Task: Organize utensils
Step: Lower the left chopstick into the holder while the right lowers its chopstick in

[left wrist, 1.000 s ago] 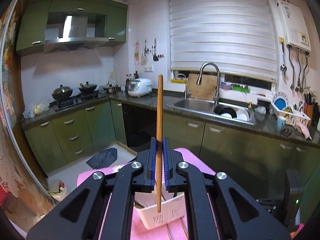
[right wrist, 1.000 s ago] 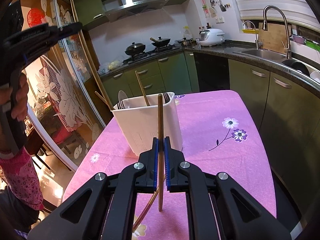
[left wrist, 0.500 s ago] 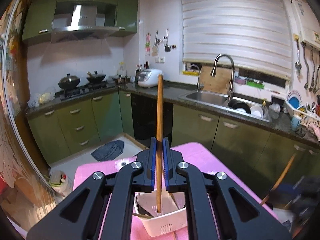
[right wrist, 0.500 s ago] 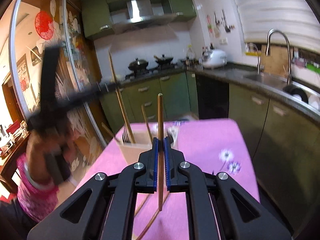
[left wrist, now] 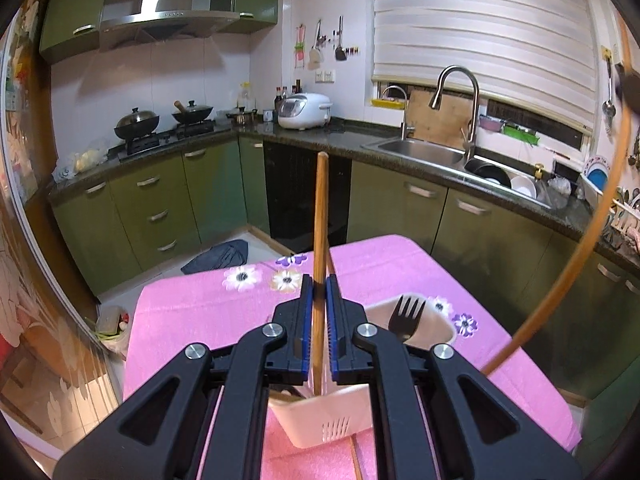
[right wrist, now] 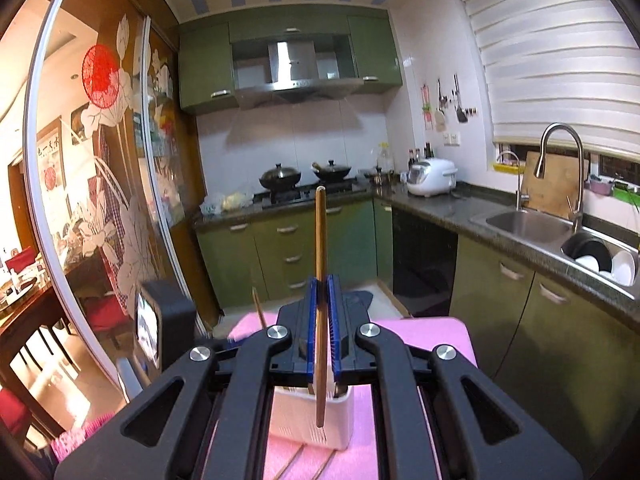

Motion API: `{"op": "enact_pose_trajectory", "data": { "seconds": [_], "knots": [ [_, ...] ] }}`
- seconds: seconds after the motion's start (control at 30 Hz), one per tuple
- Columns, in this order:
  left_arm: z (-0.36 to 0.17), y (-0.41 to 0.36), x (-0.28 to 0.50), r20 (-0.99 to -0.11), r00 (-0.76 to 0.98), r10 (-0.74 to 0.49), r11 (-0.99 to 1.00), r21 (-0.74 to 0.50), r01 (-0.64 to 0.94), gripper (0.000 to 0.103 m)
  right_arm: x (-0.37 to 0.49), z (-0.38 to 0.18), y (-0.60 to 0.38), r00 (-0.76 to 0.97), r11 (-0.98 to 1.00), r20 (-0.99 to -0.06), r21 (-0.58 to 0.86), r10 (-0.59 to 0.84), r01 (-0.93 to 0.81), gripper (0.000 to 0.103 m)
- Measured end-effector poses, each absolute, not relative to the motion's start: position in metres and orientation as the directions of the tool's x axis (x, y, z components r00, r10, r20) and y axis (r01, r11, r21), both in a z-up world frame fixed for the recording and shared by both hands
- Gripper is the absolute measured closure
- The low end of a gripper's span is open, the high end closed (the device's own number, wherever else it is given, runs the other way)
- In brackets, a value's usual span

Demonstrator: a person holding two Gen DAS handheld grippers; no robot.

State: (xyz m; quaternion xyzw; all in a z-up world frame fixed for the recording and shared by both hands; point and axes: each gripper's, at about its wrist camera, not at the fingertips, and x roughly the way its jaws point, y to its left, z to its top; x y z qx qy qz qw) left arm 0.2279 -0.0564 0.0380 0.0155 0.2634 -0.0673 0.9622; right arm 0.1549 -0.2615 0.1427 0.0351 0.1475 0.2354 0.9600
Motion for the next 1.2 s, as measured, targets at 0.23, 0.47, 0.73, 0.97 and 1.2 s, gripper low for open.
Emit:
{"op": "enact_pose_trajectory", "data": {
  "seconds": [0.23,0.47,0.73,0.97,1.2],
  "knots": [
    [0.029,-0.055,0.223,-0.521,0.846,-0.115,0.991,-0.003,0.133,0.096,0.184,0.168,-0.251,0.861,0.891,-0.232,0.142,0.453,-0.431,0.097],
    [0.028,-0.057,0.219,-0.524,0.845,-0.111,0.991,0.008,0.135,0.096,0.227,0.16,-0.23,0.864,0.9,-0.251,0.138,0.436,-0.414,0.097],
    [0.024,-0.063,0.224,-0.541,0.833,-0.118,0.989,0.014,0.149,0.096,0.269,0.101,-0.2,0.828,0.908,-0.381,0.096,0.412,-0.407,0.096],
    [0.019,-0.065,0.228,-0.553,0.824,-0.121,0.987,0.018,0.157,0.096,0.27,0.057,-0.19,0.796,0.903,-0.44,0.092,0.416,-0.42,0.096],
    [0.013,-0.065,0.228,-0.57,0.812,-0.125,0.986,0.018,0.164,0.096,0.238,0.051,-0.205,0.813,0.908,-0.412,0.108,0.412,-0.405,0.081]
  ]
}}
